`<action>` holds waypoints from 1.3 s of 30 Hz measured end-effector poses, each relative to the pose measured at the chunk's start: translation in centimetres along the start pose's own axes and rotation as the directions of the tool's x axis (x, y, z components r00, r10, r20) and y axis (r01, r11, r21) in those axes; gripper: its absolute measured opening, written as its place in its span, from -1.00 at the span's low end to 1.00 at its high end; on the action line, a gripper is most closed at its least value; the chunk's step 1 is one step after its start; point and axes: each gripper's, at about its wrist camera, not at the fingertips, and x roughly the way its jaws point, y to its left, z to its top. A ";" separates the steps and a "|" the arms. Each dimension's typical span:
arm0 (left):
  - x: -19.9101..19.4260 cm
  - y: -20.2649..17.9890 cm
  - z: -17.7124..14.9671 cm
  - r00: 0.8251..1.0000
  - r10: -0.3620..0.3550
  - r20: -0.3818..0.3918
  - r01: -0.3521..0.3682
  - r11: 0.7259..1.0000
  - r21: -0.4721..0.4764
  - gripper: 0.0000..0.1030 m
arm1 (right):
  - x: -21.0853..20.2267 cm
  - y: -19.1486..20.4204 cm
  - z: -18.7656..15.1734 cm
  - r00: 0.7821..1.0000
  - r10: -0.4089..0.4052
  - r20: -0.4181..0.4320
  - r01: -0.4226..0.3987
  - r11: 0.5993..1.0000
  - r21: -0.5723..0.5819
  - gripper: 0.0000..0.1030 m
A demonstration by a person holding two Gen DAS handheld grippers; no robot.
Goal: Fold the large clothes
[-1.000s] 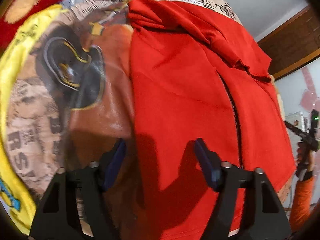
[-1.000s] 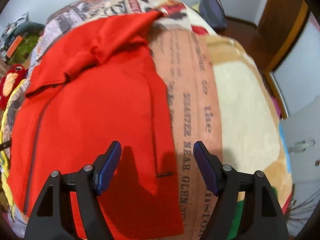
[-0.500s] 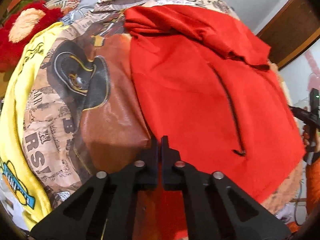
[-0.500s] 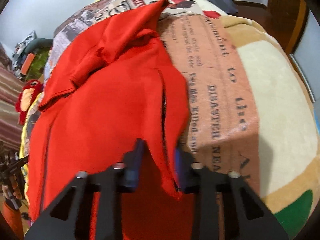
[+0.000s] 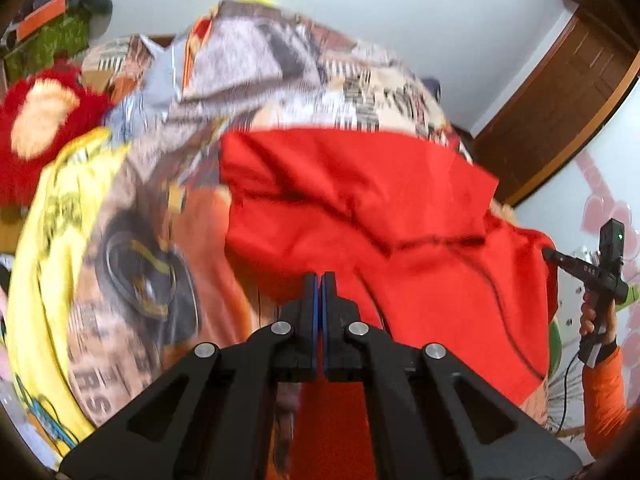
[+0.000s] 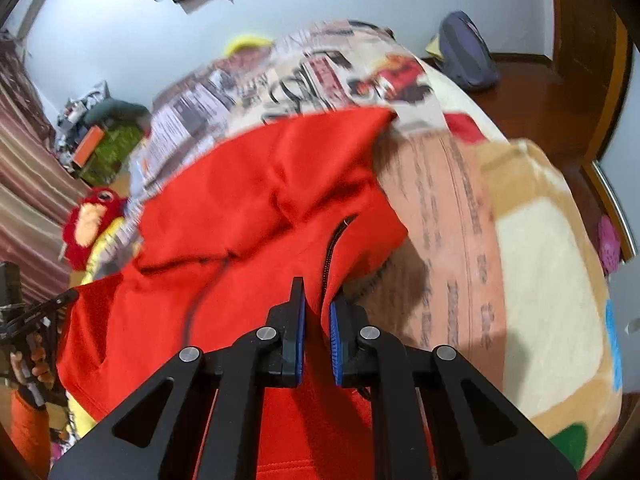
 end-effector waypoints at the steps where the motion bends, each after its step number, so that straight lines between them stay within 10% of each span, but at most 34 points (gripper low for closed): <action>1: 0.0 0.0 0.8 1.000 -0.003 0.015 0.003 1.000 0.000 -1.00 | -0.1 0.3 0.7 1.000 0.011 0.010 -0.011 1.000 -0.005 -0.82; 10: 2.6 1.9 8.1 0.994 0.059 0.097 -0.053 0.997 -0.059 -1.00 | 1.8 1.8 7.3 0.997 0.001 0.076 0.000 1.000 -0.020 -0.83; 25: 17.3 9.4 9.1 0.960 0.259 -0.110 -0.275 0.947 -0.168 -1.00 | 13.5 -2.8 11.2 0.994 -0.107 -0.029 0.109 0.985 0.132 -0.57; 39: 8.1 6.5 6.4 0.983 0.180 -0.033 -0.183 0.980 -0.084 -0.47 | 4.7 0.4 8.7 0.985 -0.166 0.034 0.168 0.983 -0.071 0.20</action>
